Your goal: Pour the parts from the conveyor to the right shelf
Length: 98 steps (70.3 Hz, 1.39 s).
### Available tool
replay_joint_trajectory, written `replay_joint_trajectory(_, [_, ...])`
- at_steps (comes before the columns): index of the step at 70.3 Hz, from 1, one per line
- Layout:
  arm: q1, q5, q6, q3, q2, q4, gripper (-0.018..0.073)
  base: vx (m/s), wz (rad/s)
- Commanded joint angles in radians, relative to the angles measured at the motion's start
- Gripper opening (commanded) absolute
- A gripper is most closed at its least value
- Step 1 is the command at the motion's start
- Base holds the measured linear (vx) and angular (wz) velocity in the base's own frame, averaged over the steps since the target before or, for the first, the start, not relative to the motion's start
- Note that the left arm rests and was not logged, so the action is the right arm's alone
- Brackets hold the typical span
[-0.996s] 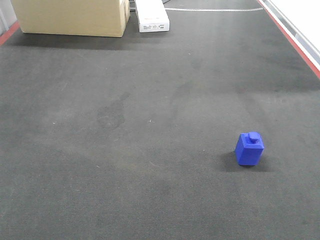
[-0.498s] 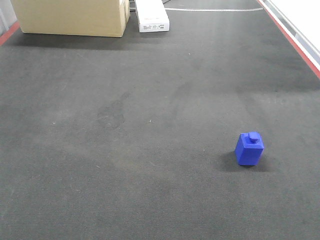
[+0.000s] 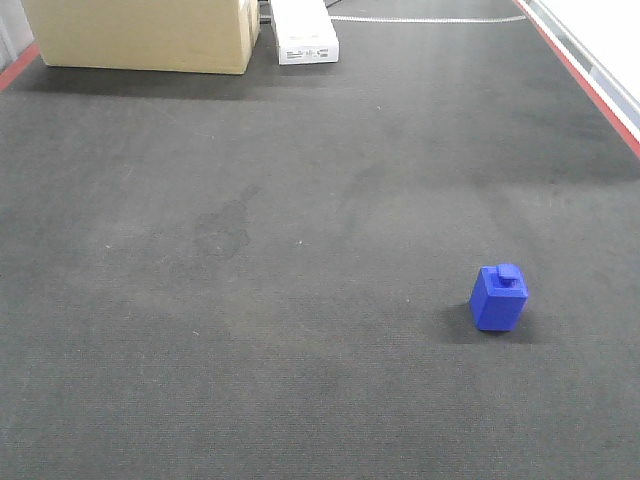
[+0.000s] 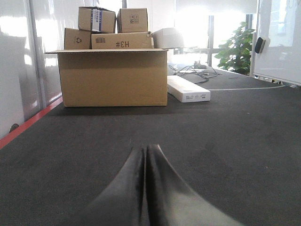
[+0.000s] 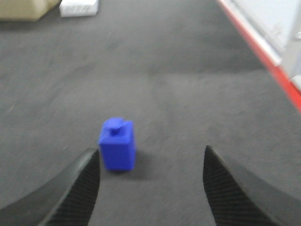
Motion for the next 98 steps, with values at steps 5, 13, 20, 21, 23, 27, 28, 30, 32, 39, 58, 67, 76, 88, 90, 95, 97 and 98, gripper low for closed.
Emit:
replay_joint_trajectory(5, [0.062,-0.019,-0.004,-0.136,0.161,0.014,0.0463,0.00,0.00])
replay_joint_trajectory(13, [0.079,0.011,-0.004,-0.225,0.285,0.051,0.0463,0.00,0.00])
replay_joint_trajectory(20, [0.079,0.064,-0.002,-0.315,0.411,0.081,0.0463,0.00,0.00])
replay_joint_trajectory(21, [0.079,0.072,-0.002,-0.328,0.427,0.083,0.0463,0.00,0.00])
replay_joint_trajectory(23, [0.079,0.086,-0.002,-0.362,0.459,0.088,0.0463,0.00,0.00])
replay_joint_trajectory(27, [0.079,0.120,-0.002,-0.417,0.532,0.096,0.0463,0.00,0.00])
replay_joint_trajectory(28, [0.079,0.127,-0.002,-0.431,0.547,0.096,0.0463,0.00,0.00])
replay_joint_trajectory(30, [0.079,0.140,-0.002,-0.466,0.579,0.096,0.0463,0.00,0.00])
replay_joint_trajectory(32, [0.079,0.153,-0.002,-0.485,0.609,0.096,0.0463,0.00,0.00])
replay_joint_trajectory(39, [0.079,0.200,0.001,-0.575,0.711,0.097,0.0463,0.00,0.00])
replay_joint_trajectory(58, [0.081,0.332,0.070,-0.770,0.949,0.097,0.0463,0.00,0.00])
replay_joint_trajectory(67, [0.111,0.385,0.090,-0.843,1.034,0.059,0.0463,0.00,0.00])
replay_joint_trajectory(76, [0.121,0.417,0.125,-0.912,1.097,0.034,0.0463,0.00,0.00])
replay_joint_trajectory(88, [0.117,0.514,0.161,-0.990,1.186,-0.018,0.0465,0.00,0.00])
replay_joint_trajectory(90, [0.117,0.521,0.166,-0.997,1.196,-0.027,0.0468,0.00,0.00])
replay_joint_trajectory(95, [0.117,0.523,0.166,-1.001,1.213,-0.032,0.0490,0.00,0.00])
replay_joint_trajectory(97, [0.117,0.523,0.166,-1.001,1.218,-0.032,0.0500,0.00,0.00])
replay_joint_trajectory(98, [0.117,0.523,0.166,-1.001,1.221,-0.032,0.0510,0.00,0.00])
